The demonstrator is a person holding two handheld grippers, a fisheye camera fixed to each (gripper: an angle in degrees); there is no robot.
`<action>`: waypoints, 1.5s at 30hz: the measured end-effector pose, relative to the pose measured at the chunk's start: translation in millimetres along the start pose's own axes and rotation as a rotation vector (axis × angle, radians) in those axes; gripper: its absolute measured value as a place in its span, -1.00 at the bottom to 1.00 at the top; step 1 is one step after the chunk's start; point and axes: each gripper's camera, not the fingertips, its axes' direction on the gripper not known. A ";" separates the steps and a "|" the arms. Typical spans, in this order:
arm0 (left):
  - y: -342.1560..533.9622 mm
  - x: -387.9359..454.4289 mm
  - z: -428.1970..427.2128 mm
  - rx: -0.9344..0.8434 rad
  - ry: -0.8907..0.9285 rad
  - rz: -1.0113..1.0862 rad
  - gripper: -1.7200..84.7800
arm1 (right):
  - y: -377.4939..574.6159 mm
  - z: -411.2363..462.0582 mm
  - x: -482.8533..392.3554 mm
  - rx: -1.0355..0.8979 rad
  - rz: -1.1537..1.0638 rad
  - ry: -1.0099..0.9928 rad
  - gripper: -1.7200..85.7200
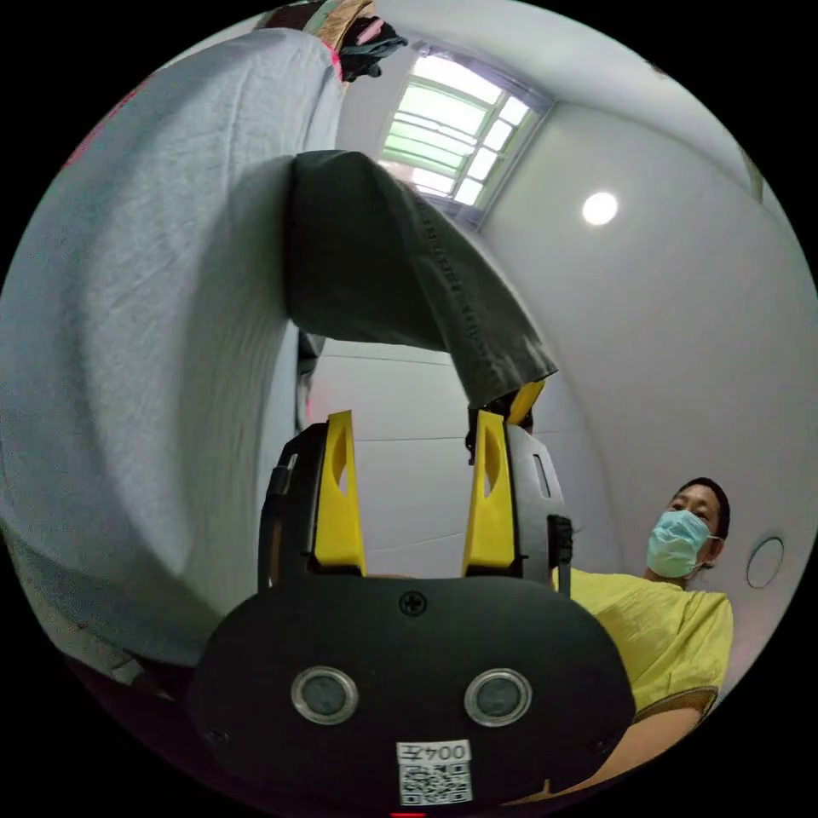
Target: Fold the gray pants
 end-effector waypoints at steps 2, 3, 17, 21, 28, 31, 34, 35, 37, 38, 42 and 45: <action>-1.0 4.8 -6.2 0.008 0.049 0.020 -0.50 | 4.5 10.4 -6.7 -0.003 0.014 -0.008 -0.90; -1.2 6.2 -9.6 0.011 0.073 0.025 -0.49 | 8.0 17.1 -10.3 -0.004 0.025 -0.011 -0.90; 11.7 15.0 6.8 0.071 0.271 0.052 -0.41 | 42.0 66.0 -59.0 -0.001 0.053 0.032 -0.90; 17.0 22.4 39.6 0.015 0.293 0.074 -0.41 | 55.4 71.4 -68.8 0.027 0.075 0.025 -0.90; 42.5 -7.6 99.0 -0.012 0.263 0.014 -0.44 | 77.6 86.9 -95.3 0.052 0.077 0.018 -0.90; 52.1 -13.1 122.1 0.004 0.275 0.030 -0.51 | 89.3 92.4 -105.9 0.055 0.079 0.024 -0.90; 60.0 -17.4 150.2 0.005 0.238 0.036 -0.63 | 103.1 93.9 -114.9 0.062 0.078 0.043 -0.90; 61.4 -19.1 156.6 -0.008 0.215 0.033 -0.66 | 109.2 92.9 -118.5 0.061 0.074 0.063 -0.90; 68.5 -24.5 182.9 -0.073 0.120 0.034 -0.83 | 119.7 89.5 -122.8 0.059 0.069 0.106 -0.90; 70.7 -26.0 189.8 -0.094 0.083 0.025 -0.83 | 127.8 86.3 -124.3 0.057 0.070 0.145 -0.90; 93.0 -28.6 240.2 -0.174 -0.193 -0.010 -0.85 | 166.5 72.7 -118.9 0.031 0.096 0.259 -0.92; 113.8 -23.5 287.7 -0.240 -0.337 -0.005 -0.85 | 206.0 59.8 -111.4 0.019 0.135 0.276 -0.92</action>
